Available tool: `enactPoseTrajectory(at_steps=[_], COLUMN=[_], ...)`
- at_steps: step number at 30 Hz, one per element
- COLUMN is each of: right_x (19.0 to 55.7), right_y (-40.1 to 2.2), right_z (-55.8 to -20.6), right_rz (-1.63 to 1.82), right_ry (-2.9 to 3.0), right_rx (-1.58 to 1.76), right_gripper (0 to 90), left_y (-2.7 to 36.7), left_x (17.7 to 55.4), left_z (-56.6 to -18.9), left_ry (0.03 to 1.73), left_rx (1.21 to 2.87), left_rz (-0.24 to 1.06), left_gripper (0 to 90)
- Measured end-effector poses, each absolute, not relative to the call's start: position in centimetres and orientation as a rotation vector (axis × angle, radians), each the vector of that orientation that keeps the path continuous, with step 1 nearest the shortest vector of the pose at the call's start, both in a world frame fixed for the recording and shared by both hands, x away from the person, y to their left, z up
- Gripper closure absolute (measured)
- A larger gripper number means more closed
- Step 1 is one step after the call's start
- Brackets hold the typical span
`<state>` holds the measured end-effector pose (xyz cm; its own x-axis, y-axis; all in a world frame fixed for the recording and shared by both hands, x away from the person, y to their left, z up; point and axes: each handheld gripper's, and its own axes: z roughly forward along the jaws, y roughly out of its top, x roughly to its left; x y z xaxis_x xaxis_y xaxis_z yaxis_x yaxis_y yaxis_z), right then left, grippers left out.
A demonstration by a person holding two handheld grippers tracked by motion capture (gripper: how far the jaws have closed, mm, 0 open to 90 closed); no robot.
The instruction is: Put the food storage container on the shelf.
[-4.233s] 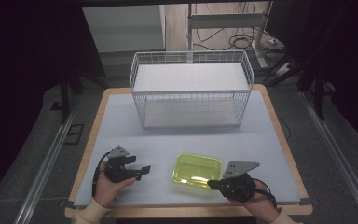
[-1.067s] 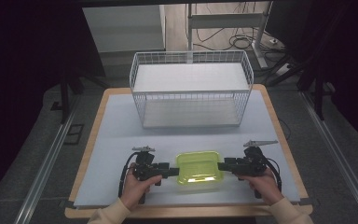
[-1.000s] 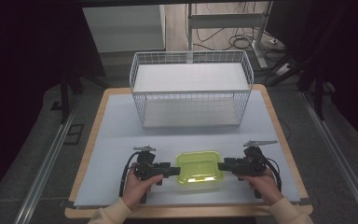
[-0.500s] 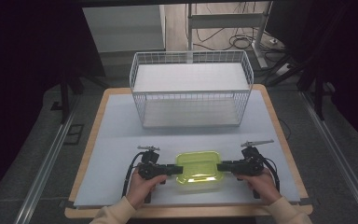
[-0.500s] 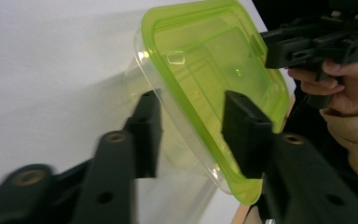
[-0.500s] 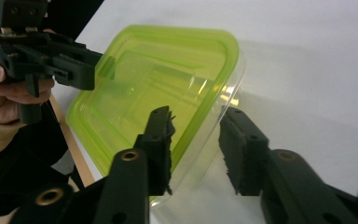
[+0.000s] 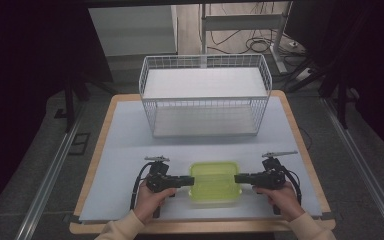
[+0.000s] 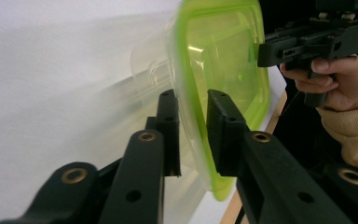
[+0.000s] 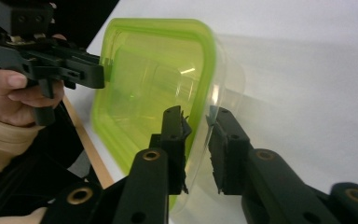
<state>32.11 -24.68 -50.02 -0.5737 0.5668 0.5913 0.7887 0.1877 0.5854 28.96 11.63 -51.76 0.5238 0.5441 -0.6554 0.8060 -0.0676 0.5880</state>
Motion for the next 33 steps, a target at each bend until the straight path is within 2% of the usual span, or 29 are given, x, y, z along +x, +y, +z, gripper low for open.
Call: enactPoseTrajectory(at_steps=[1,3,33], right_x=[32.0,32.0,32.0], right_y=[-24.8,-24.8,-24.2], right_z=[-49.9,-49.8,-47.6], right_rz=[-1.352,-1.353,-1.486], right_ry=[-2.205,-2.209,-2.225], right_rx=[-1.299,-1.296,-1.263], right_gripper=[81.2,81.3,81.5], left_y=[11.7,11.8,12.4], left_x=[28.9,28.8,29.1], left_z=[-51.6,-51.4,-49.6], left_ry=[1.139,1.119,1.081], left_rx=[1.732,1.734,1.735], left_rz=[-0.321,-0.316,-0.23], left_gripper=[81.3,81.6,81.2])
